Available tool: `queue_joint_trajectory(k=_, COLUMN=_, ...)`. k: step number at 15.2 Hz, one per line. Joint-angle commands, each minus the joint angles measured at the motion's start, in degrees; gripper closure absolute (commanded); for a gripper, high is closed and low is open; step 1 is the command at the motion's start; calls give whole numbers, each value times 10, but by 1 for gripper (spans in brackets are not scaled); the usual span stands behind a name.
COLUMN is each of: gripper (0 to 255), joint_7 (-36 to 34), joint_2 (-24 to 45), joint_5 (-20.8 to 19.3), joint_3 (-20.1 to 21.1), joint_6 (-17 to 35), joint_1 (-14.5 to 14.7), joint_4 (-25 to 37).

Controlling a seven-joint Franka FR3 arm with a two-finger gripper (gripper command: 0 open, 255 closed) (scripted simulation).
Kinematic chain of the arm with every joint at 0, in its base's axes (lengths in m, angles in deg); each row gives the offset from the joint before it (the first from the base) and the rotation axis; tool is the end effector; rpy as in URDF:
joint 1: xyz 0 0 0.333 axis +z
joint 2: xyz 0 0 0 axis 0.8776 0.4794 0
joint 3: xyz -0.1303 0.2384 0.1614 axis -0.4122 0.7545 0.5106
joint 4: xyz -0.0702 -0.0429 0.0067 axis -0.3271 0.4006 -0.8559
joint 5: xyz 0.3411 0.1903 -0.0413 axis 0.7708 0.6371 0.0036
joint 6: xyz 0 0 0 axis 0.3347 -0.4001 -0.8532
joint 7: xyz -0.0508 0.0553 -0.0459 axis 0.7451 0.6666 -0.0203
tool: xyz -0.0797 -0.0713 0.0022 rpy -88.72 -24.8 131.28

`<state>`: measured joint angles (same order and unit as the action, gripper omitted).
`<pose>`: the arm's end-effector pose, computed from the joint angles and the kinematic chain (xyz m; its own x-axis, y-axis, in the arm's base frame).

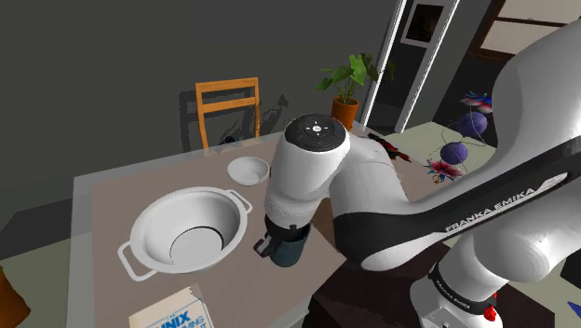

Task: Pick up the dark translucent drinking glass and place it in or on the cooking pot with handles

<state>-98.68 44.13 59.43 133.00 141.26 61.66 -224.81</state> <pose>0.3035 0.3387 0.3506 0.9664 0.1499 0.2087 0.1253 -0.9840 0.1266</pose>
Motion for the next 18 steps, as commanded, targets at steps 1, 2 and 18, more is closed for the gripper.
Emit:
queue_joint_trajectory(k=1, gripper=255, joint_7=13, joint_2=-15, joint_5=15, joint_3=-9, joint_6=-17, joint_1=10, joint_4=6)
queue_joint_trajectory(k=2, gripper=255, joint_7=17, joint_2=-20, joint_5=20, joint_3=-13, joint_6=-24, joint_1=12, joint_4=8)
queue_joint_trajectory(k=18, gripper=255, joint_7=-106, joint_2=403, joint_5=-327, joint_3=-31, joint_6=-187, joint_1=11, joint_4=435)
